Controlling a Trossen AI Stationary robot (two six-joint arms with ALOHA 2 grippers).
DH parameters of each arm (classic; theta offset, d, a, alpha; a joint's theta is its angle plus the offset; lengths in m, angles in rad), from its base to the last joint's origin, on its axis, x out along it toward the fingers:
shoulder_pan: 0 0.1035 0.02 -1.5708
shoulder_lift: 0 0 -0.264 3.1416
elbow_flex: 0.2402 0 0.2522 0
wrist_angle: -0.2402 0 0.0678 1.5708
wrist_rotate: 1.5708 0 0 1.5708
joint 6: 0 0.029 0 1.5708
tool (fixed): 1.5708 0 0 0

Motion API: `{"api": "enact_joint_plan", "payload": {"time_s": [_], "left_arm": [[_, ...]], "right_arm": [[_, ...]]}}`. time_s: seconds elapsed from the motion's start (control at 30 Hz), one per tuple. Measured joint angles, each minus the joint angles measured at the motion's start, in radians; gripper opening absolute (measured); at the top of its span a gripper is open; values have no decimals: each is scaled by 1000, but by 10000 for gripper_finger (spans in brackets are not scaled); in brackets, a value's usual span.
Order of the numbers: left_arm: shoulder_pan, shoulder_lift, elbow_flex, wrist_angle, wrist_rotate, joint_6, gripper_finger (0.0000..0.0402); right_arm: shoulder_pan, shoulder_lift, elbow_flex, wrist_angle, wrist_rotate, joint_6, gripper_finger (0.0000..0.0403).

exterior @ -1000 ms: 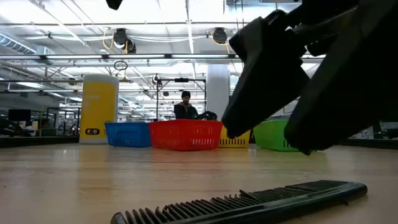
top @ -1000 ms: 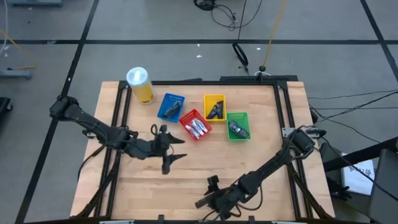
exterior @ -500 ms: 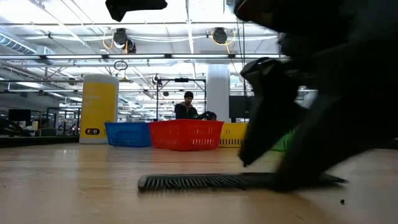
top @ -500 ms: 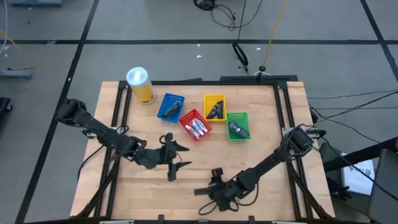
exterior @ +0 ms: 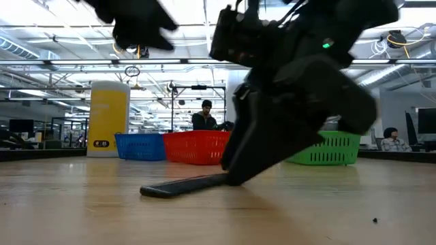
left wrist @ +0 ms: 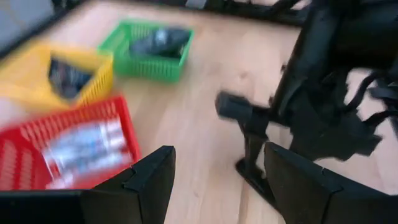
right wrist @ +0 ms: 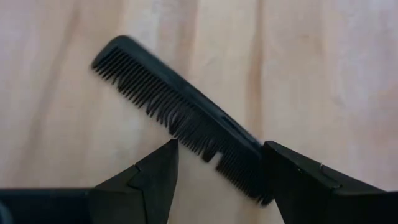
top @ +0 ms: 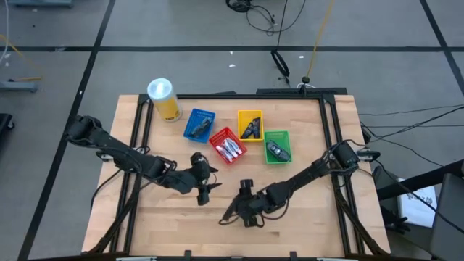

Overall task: Pick & Place Travel size toiletries
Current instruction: Put the black comb into the blue bin

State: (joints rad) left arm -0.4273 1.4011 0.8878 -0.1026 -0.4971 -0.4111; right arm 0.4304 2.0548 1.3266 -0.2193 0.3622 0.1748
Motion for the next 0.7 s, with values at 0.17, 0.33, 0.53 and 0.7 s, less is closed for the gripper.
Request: {"api": "enact_joint_plan", "payload": {"time_s": [0.17, 0.33, 0.53, 0.7], "left_arm": [[15, 49, -49, -7, 101, -172, 241], [-3, 148, -84, 39, 175, -403, 241], [-46, 300, -85, 202, 211, -543, 241], [-65, 417, -84, 309, 189, -559, 241]], "right_arm": [[-47, 0, 0, 9, -1, -94, 219], [-77, 0, 0, 19, -1, -162, 219], [-88, 0, 0, 21, -21, -208, 219], [-74, 0, -1, 28, -21, -221, 219]]}}
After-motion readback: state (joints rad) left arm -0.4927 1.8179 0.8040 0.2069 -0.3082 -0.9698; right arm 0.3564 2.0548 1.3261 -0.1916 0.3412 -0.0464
